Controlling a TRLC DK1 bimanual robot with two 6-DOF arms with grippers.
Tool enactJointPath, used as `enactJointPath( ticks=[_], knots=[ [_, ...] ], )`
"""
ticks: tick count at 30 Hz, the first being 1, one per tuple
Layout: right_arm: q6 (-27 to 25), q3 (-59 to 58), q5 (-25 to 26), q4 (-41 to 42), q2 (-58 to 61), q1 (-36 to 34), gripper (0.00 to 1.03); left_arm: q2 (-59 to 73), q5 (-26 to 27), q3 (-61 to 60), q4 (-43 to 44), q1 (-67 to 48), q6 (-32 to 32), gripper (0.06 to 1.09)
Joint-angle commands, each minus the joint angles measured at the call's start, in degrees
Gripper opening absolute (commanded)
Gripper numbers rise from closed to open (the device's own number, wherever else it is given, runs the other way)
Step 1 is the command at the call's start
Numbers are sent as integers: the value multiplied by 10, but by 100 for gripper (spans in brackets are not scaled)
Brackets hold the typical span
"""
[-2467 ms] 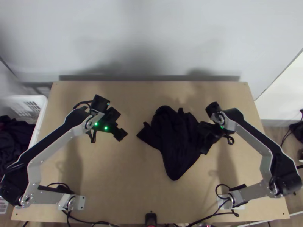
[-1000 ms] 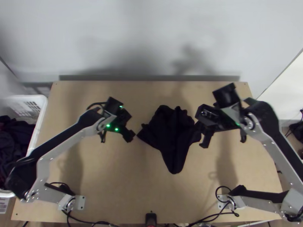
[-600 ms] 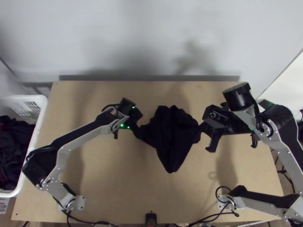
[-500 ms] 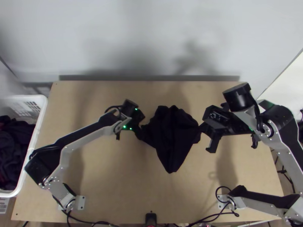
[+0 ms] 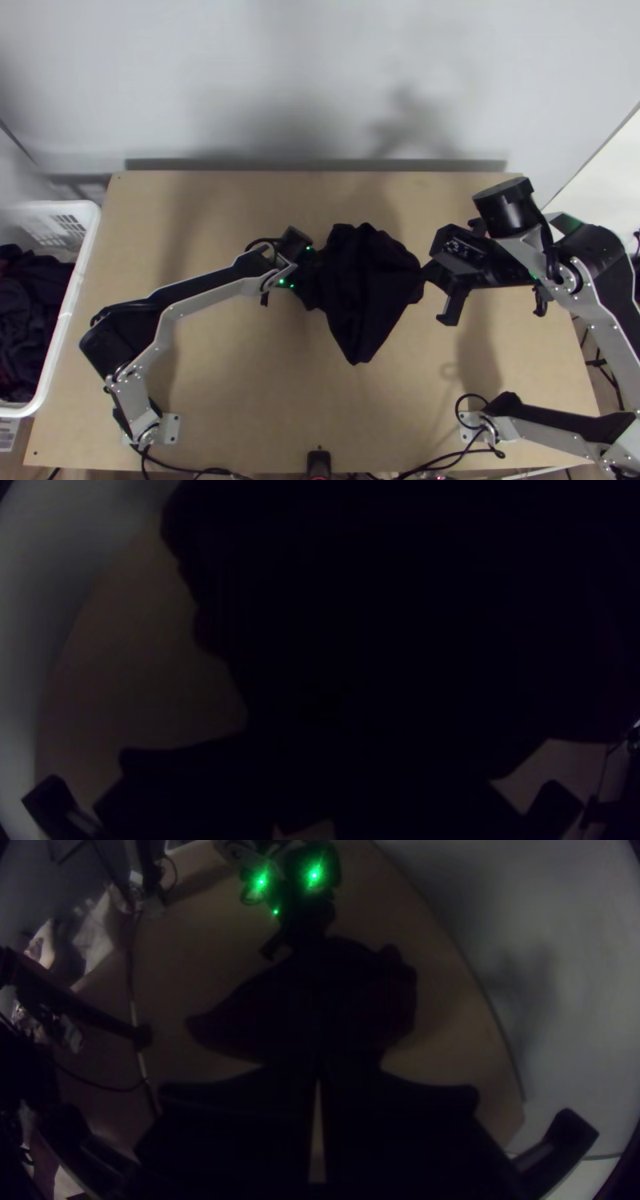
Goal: Fold the t-shirt
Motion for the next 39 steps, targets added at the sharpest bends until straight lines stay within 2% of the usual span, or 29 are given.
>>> enactJointPath(
  ticks=[1, 7, 13, 14, 15, 16, 22, 29, 34, 39],
  knots=[
    [-2, -3, 1, 1, -1, -7, 3, 14, 4, 9, -22, 4, -9, 10],
    [-2, -4, 1, 1, -4, -13, 3, -68, 12, -30, -43, 68, -10, 10],
    [-2, -17, 1, 1, -8, -14, 3, -141, 62, -69, -61, 121, -18, 11],
    [-2, -19, 1, 1, -8, -13, 3, -141, 62, -69, -68, 120, -28, 23],
    [-2, -23, 1, 1, -9, -12, 3, -142, 62, -71, -78, 114, -23, 30],
    [-2, -27, 1, 1, -9, -8, 3, -142, 62, -74, -85, 104, -3, 8],
    [4, -24, 1, 3, -9, -4, 3, -183, 62, -83, -100, 120, 4, 9],
    [2, -23, 1, 3, -10, -28, 3, -272, 77, -83, -153, 226, 26, 9],
    [2, -26, 1, 4, -10, -28, 3, -309, 91, -101, -178, 256, 50, 9],
    [9, -13, 1, 11, 1, -41, 3, -340, 105, -58, -230, 350, 78, 9]
  ],
)
